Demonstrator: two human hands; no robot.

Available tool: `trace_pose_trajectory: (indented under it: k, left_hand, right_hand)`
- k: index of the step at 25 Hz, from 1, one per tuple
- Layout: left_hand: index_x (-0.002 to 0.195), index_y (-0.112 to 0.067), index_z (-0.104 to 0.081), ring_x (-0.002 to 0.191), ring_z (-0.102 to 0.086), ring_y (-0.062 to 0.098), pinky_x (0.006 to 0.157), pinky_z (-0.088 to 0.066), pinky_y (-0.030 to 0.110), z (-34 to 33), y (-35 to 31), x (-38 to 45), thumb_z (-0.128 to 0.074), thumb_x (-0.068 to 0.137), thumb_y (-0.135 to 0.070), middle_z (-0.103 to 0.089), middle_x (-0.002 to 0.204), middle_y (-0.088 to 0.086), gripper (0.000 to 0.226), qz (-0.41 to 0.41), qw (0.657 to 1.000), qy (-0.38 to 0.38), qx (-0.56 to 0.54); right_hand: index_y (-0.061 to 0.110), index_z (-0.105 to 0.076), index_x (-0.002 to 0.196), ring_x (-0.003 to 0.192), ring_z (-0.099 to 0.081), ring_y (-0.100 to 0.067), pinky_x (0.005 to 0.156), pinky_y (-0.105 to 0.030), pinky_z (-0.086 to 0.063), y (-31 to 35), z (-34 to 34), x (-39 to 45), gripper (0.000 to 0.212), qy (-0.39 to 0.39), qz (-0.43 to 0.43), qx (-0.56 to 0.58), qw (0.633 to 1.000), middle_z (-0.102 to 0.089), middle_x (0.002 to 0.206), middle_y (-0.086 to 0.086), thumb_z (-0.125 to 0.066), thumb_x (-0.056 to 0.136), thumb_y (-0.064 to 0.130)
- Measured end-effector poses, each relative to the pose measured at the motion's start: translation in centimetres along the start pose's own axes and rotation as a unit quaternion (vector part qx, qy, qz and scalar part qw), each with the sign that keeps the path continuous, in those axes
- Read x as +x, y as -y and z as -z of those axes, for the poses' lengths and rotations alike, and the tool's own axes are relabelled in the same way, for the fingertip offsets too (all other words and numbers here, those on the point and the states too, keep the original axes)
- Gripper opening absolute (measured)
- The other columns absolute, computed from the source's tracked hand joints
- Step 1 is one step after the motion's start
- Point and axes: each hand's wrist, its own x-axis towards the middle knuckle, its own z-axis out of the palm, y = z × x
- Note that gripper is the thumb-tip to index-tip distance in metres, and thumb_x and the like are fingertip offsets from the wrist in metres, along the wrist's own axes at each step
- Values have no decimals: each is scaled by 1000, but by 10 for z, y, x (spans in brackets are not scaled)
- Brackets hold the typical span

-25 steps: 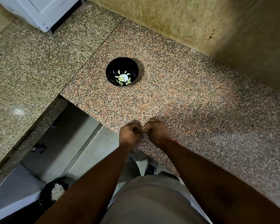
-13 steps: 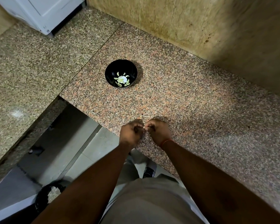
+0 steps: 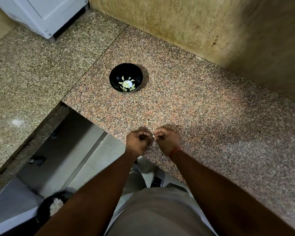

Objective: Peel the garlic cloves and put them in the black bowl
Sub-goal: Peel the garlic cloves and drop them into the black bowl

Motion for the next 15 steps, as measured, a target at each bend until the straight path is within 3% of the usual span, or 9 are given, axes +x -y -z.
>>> trace_pose_trajectory:
  k: [1, 4, 9, 12, 15]
  left_hand:
    - [83, -14, -79, 57, -65, 21, 56, -58, 37, 1, 0, -3, -79, 87, -6, -75, 72, 9, 9, 11, 999, 21, -26]
    - [84, -1, -77, 45, -54, 20, 47, -45, 29, 3, 3, -8, -75, 90, -4, -69, 65, 17, 8, 41, 996, 38, -68]
    - [81, 7, -72, 39, -53, 23, 38, -40, 27, -2, -1, -3, -72, 91, 1, -66, 67, 28, 11, 137, 987, -3, -87]
    - [86, 14, -70, 37, -52, 21, 36, -39, 25, -7, -4, -1, -70, 88, 6, -66, 69, 30, 9, 174, 981, -32, -86]
    - [81, 11, -73, 41, -54, 22, 39, -43, 26, -7, -2, -2, -74, 85, 4, -68, 64, 22, 8, 176, 982, -40, -63]
  right_hand:
    - [26, -74, 89, 85, -69, -4, 81, -25, -58, 0, -2, -2, 22, 10, 11, -10, 1000, -74, 87, 11, -74, 86, 4]
    - [27, -71, 82, 77, -68, -3, 76, -26, -58, -1, -4, -6, 23, 29, 36, -28, 999, -74, 80, 10, -76, 83, 5]
    - [24, -76, 88, 76, -67, 1, 73, -13, -52, 0, -6, -11, 21, 25, 57, -52, 997, -74, 82, 11, -75, 82, 4]
    - [23, -78, 83, 72, -67, -4, 73, -21, -56, -1, -8, -12, 18, 12, 79, -93, 992, -74, 79, 9, -70, 84, 7]
    - [22, -73, 75, 69, -62, -12, 69, -30, -55, 0, -6, -12, 19, 18, 112, -183, 977, -70, 77, 4, -62, 89, 13]
